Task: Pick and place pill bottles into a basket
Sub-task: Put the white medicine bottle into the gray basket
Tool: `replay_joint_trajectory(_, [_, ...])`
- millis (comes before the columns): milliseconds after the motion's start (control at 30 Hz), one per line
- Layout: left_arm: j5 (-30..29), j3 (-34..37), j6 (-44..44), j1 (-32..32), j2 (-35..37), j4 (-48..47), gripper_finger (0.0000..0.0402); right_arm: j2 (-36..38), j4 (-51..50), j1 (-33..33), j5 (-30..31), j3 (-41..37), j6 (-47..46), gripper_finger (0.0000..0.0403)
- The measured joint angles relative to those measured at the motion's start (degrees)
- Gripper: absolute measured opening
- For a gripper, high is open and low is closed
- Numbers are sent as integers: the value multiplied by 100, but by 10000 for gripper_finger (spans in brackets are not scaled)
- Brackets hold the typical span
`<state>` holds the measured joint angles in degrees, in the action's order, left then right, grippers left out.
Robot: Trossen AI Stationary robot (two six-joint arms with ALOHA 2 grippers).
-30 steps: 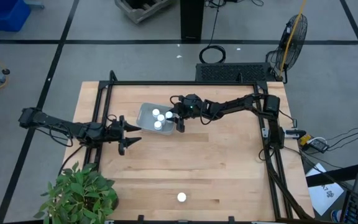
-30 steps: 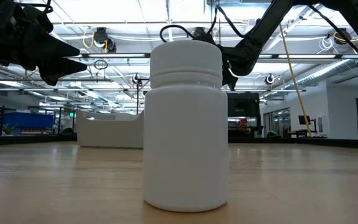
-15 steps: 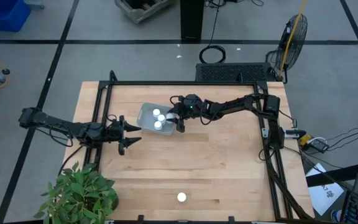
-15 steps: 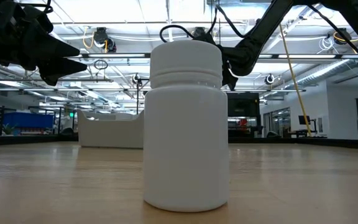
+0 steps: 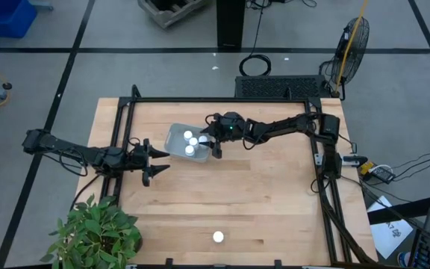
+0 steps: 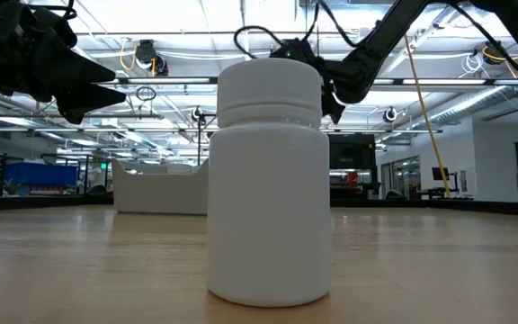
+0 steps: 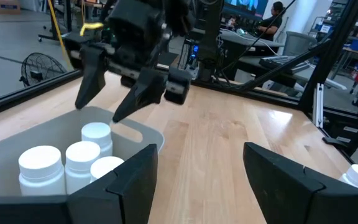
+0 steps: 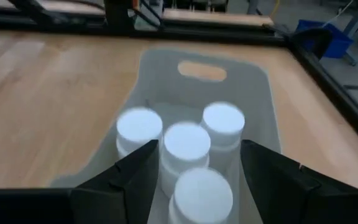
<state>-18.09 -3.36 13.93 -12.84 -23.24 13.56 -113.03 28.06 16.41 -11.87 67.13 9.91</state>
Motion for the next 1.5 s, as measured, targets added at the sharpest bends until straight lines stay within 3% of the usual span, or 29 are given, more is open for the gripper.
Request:
replay_joint_trajectory(267, [0,0,0,2,0,2,244,698,-1369,-131,-24,-20,-23,210])
replay_joint_trajectory(400, [0,0,0,0,2,2,244,1155,-1579,-365,-38,-449,-107,186])
replay_joint_trajectory(500, [0,0,0,0,1,2,244,1660,-1569,-572,-38,-949,-305,139])
replay_joint_trajectory(633, [0,0,0,0,2,2,244,2477,-1395,-900,-13,-1684,-344,37])
replay_joint_trajectory(700, [0,0,0,2,0,2,244,2904,-1239,-1068,-11,-2041,-428,12])
replay_joint_trajectory(833, [0,0,0,0,0,2,244,3734,-976,-1363,-14,-2729,-1157,12])
replay_joint_trajectory(1033, [0,0,0,0,2,2,244,4849,-726,-1894,-9,-3691,-1528,4])
replay_joint_trajectory(1300, [0,0,0,1,2,6,244,6201,-127,-2413,27,-4799,-1666,1])
replay_joint_trajectory(1500, [35,0,253,1,1,67,244,7052,235,-2623,446,-5544,-1501,1])
